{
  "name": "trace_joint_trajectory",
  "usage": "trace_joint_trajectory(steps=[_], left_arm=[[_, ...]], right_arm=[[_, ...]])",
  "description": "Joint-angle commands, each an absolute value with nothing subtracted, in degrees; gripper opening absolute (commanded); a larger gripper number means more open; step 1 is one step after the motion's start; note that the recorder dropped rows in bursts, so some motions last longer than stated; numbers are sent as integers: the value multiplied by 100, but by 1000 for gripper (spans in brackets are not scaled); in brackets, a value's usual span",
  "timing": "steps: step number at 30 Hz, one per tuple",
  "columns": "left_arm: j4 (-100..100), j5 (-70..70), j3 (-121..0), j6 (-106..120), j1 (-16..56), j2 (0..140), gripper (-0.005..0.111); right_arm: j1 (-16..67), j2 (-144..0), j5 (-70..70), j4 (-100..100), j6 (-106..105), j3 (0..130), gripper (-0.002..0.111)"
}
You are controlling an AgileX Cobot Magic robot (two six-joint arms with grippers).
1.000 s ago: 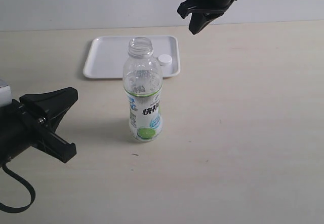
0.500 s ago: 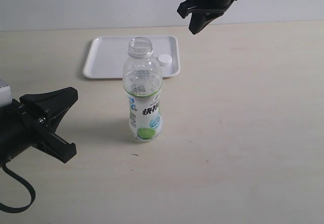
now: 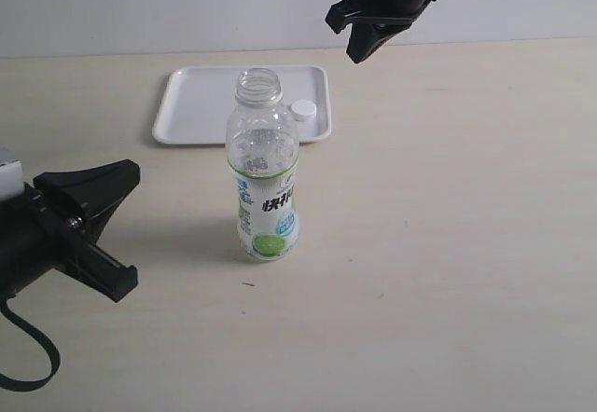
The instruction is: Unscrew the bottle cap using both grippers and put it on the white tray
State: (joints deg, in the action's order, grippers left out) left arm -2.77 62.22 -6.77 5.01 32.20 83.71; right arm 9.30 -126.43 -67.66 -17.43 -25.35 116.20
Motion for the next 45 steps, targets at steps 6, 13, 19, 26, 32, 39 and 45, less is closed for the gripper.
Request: trace_joint_trajectory(steps=[6, 13, 19, 26, 32, 39, 45], left_arm=[[2259, 1914, -646, 1148, 2794, 4949, 0], [2149, -148, -520, 1772, 1219, 1560, 0], [2149, -345, -258, 1776, 478, 272, 0], [2351, -681, -253, 1617, 350, 101, 0], [1247, -1309, -253, 1081, 350, 101, 0], [-374, -1986, -223, -686, 350, 101, 0], [-386, -1952, 0, -662, 350, 14, 0]], right_arm=[[936, -12585, -6721, -1796, -2541, 11637, 0], [936, -12585, -6709, -1796, -2541, 11637, 0], [936, -12585, -6709, -1796, -2541, 11637, 0], [936, -12585, -6709, -1796, -2541, 11637, 0], [936, -12585, -6709, -1796, -2541, 11637, 0], [936, -12585, -6709, -1796, -2541, 11637, 0], [936, -12585, -6709, -1796, -2541, 11637, 0]])
